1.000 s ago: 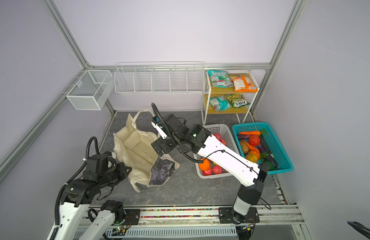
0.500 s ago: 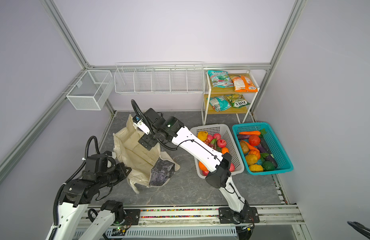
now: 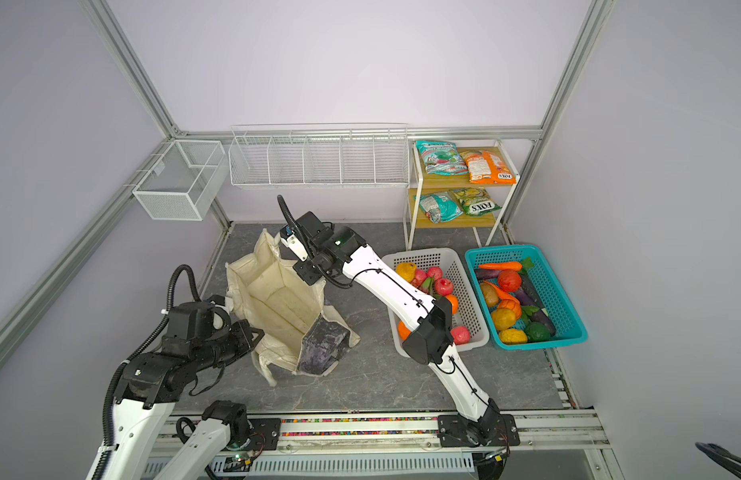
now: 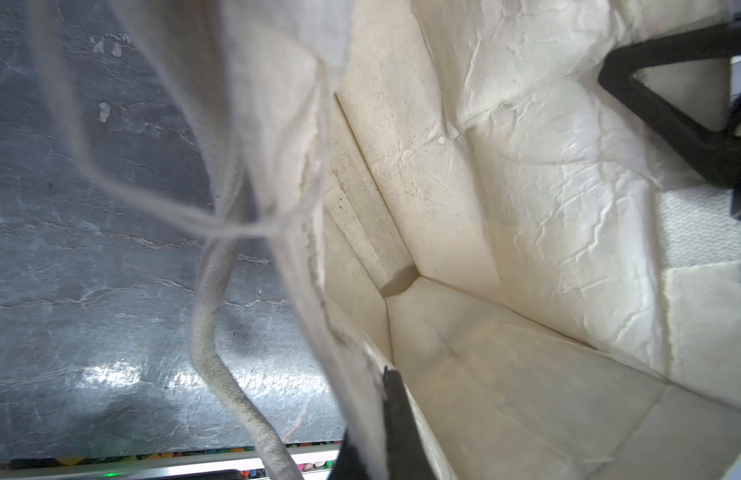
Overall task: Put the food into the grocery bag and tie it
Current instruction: 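Grasp the bag rim with the left gripper while the right grasps the opposite rim, then pull the bag rims apart with both grippers to open the tote upright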
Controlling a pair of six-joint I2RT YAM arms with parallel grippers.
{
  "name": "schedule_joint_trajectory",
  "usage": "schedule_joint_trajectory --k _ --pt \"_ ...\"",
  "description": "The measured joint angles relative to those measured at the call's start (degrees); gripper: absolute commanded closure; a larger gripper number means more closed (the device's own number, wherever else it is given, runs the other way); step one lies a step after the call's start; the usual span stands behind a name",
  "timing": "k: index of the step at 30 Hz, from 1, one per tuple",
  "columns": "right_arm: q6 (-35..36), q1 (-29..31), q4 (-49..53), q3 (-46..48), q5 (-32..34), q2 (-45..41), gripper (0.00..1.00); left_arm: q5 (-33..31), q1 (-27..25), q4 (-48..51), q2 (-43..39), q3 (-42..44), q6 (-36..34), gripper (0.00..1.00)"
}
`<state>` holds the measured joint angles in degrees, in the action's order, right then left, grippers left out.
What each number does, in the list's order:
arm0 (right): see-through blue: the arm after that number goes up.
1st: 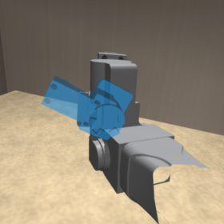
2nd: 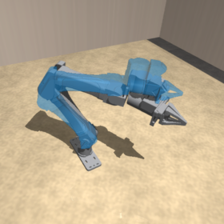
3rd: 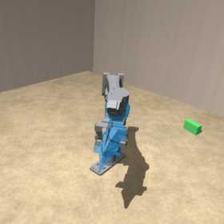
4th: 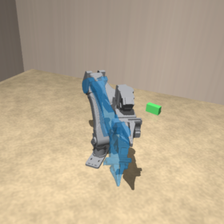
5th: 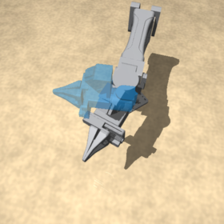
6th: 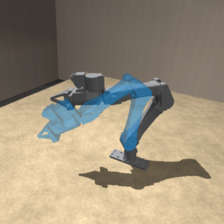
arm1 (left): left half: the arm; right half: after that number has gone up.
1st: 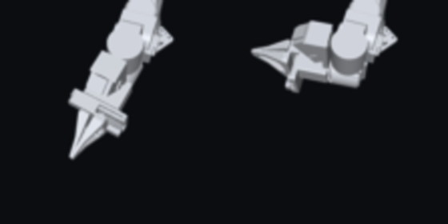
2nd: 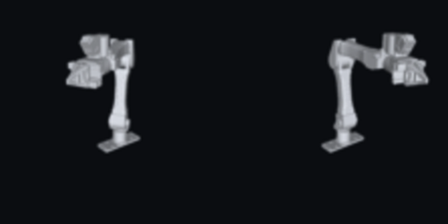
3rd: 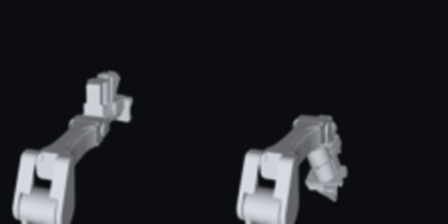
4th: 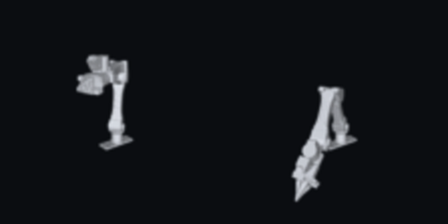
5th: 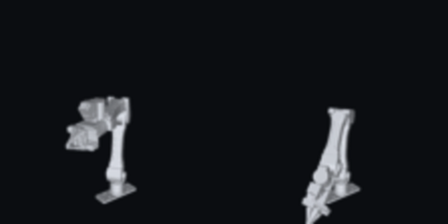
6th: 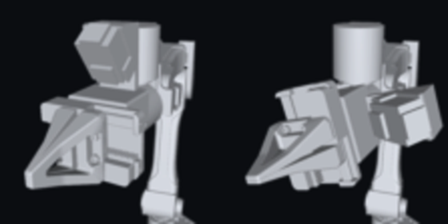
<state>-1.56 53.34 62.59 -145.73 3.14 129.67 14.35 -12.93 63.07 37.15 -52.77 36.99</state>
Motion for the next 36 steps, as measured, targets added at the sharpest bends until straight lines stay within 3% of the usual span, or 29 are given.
schedule_joint_trajectory --k 3,7,14,22,34,36 --pt "-3.23 0.94 -1.36 8.79 3.5 -6.97 0.93 -1.03 0.0 0.09 -0.02 -1.75 -0.2 1.0" --pt "-8.11 3.02 -3.78 26.01 11.17 -22.75 0.93 -3.23 -0.02 0.81 2.21 -6.88 -2.67 1.0" --pt "-14.84 2.93 -7.63 40.13 21.38 -38.77 0.93 -5.42 -0.22 0.79 12.02 -15.67 -9.33 1.0" --pt "-17.86 2.91 -9.57 46.23 22.95 -38.53 0.91 -3.41 -0.42 -0.37 18.1 -15.93 -11.34 1.0" --pt "-20.72 1.97 -12.96 53.44 21.03 -38.12 0.9 -3.06 -3.21 -3.15 18.67 -13.73 -10.64 1.0" --pt "-21.2 1.86 -13.44 54.8 20.79 -38.12 0.9 -3.65 -3.21 -3.61 18.67 -12.57 -10.23 0.9"
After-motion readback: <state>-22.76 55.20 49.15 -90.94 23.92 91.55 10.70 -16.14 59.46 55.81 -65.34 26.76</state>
